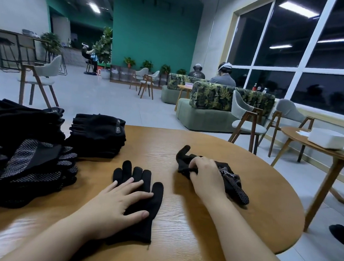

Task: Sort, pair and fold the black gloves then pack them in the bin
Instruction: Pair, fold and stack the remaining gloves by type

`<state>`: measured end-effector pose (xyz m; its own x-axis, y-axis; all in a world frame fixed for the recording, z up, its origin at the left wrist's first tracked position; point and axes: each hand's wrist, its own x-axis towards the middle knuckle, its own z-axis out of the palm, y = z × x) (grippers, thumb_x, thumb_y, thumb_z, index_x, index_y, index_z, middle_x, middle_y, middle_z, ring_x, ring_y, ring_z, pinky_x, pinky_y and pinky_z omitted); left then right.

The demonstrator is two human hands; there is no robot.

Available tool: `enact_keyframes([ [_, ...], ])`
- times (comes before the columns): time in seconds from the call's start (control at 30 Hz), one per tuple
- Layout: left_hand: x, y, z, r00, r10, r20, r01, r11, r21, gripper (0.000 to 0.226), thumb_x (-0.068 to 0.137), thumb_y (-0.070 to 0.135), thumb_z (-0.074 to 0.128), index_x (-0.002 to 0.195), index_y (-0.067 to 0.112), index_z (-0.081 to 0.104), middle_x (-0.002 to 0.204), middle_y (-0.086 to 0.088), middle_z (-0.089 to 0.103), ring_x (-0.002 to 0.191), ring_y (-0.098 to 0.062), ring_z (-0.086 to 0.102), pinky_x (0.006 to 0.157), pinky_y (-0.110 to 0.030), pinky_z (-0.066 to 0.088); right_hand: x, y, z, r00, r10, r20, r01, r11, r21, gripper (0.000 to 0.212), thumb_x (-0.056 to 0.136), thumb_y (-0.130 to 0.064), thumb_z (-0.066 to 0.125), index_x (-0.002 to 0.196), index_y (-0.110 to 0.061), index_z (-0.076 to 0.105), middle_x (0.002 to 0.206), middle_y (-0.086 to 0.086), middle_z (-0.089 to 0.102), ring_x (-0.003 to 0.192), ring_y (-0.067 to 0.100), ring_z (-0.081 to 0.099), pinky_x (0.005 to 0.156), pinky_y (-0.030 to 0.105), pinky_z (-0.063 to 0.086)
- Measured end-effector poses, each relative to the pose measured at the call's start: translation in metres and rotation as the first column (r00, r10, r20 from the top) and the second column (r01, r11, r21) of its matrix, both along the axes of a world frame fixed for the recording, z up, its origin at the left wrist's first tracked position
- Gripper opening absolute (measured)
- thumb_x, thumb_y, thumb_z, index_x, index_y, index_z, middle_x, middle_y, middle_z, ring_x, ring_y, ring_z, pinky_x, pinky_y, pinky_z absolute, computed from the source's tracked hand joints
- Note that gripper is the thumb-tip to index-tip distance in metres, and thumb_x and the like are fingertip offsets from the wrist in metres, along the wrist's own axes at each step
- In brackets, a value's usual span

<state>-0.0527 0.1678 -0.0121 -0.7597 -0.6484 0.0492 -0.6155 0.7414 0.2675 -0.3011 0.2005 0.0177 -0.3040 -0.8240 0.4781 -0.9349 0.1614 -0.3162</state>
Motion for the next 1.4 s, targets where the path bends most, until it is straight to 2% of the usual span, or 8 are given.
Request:
enact_keyframes([
  [0.4,0.0,0.001,0.002,1.0,0.006,0.019,-0.006,1.0,0.011,0.081,0.058,0.088,-0.001,0.135,0.064,0.014,0.154,0.026,-0.006,0.139,0.006,-0.018,0.115,-0.026,-0.012,0.014,0.013,-0.011,0.994,0.098,-0.036,-0.091,0.983,0.16,0.02,0.09,-0.021,0.056,0.109,-0.023,0.06,0.115,-0.007,0.059,0.111,0.017,0.048,0.092,0.031,0.04],
  [0.6,-0.001,0.003,0.005,0.999,0.015,0.052,-0.015,1.0,0.0,0.084,0.057,0.085,-0.005,0.137,0.062,0.005,0.153,0.023,-0.015,0.137,0.004,-0.024,0.113,-0.025,-0.014,0.022,0.008,0.011,0.96,0.147,0.239,-0.148,0.989,-0.015,0.012,0.098,-0.02,0.047,0.105,-0.01,0.047,0.094,0.008,0.063,0.088,0.027,0.059,0.07,0.032,0.04],
  [0.73,-0.003,0.005,0.007,0.995,0.019,0.098,-0.018,1.0,-0.01,0.085,0.059,0.081,-0.006,0.14,0.057,0.0,0.152,0.02,-0.019,0.137,0.0,-0.026,0.111,-0.027,-0.016,0.033,0.008,0.027,0.828,0.247,0.504,-0.168,0.966,-0.199,0.012,0.097,-0.01,0.044,0.109,-0.013,0.04,0.087,-0.002,0.058,0.086,0.024,0.058,0.075,0.034,0.046],
  [0.93,-0.003,0.004,0.006,0.997,0.025,0.074,-0.025,1.0,0.004,0.092,0.054,0.084,-0.008,0.141,0.054,0.0,0.153,0.022,-0.013,0.136,0.003,-0.023,0.112,-0.027,-0.015,0.036,0.007,0.022,0.595,0.329,0.733,-0.142,0.941,-0.307,0.053,0.094,-0.003,0.042,0.136,-0.033,0.032,0.099,-0.017,0.057,0.095,0.009,0.06,0.096,0.044,0.048],
  [1.03,-0.002,0.003,0.004,1.0,0.028,0.007,-0.028,0.999,0.032,0.099,0.053,0.088,-0.004,0.145,0.05,0.004,0.153,0.025,-0.004,0.136,0.008,-0.018,0.114,-0.025,-0.012,0.038,0.006,0.018,0.566,0.374,0.734,-0.153,0.923,-0.352,0.064,0.09,0.001,0.041,0.125,-0.053,0.036,0.118,-0.013,0.056,0.107,0.01,0.058,0.1,0.045,0.046],
  [1.13,-0.002,0.005,0.008,0.988,0.065,-0.141,-0.055,0.996,0.074,0.073,0.083,0.07,0.035,0.147,0.042,0.012,0.152,0.026,0.01,0.137,0.01,-0.006,0.114,-0.02,-0.005,0.04,0.005,0.019,0.501,0.418,0.758,-0.158,0.905,-0.395,0.076,0.087,0.006,0.038,0.109,-0.066,0.043,0.124,-0.001,0.058,0.109,0.021,0.06,0.095,0.048,0.05],
  [1.23,-0.009,0.004,0.026,0.914,0.103,-0.394,-0.09,0.995,0.051,0.063,0.09,0.036,0.058,0.144,0.037,0.025,0.148,0.019,0.031,0.135,0.004,0.026,0.108,-0.013,0.019,0.04,0.003,0.024,0.479,0.455,0.751,-0.171,0.887,-0.428,0.069,0.085,0.008,0.037,0.108,-0.055,0.049,0.114,0.005,0.059,0.105,0.026,0.06,0.093,0.051,0.05],
  [1.4,-0.032,-0.007,0.065,0.827,0.09,-0.555,-0.123,0.992,-0.023,0.059,0.088,0.03,0.061,0.14,0.036,0.033,0.134,0.021,0.044,0.121,0.001,0.044,0.09,-0.012,0.036,0.039,0.001,0.032,0.53,0.476,0.702,-0.177,0.871,-0.457,0.049,0.085,0.006,0.045,0.108,-0.037,0.043,0.105,0.006,0.058,0.092,0.019,0.058,0.086,0.041,0.051],
])
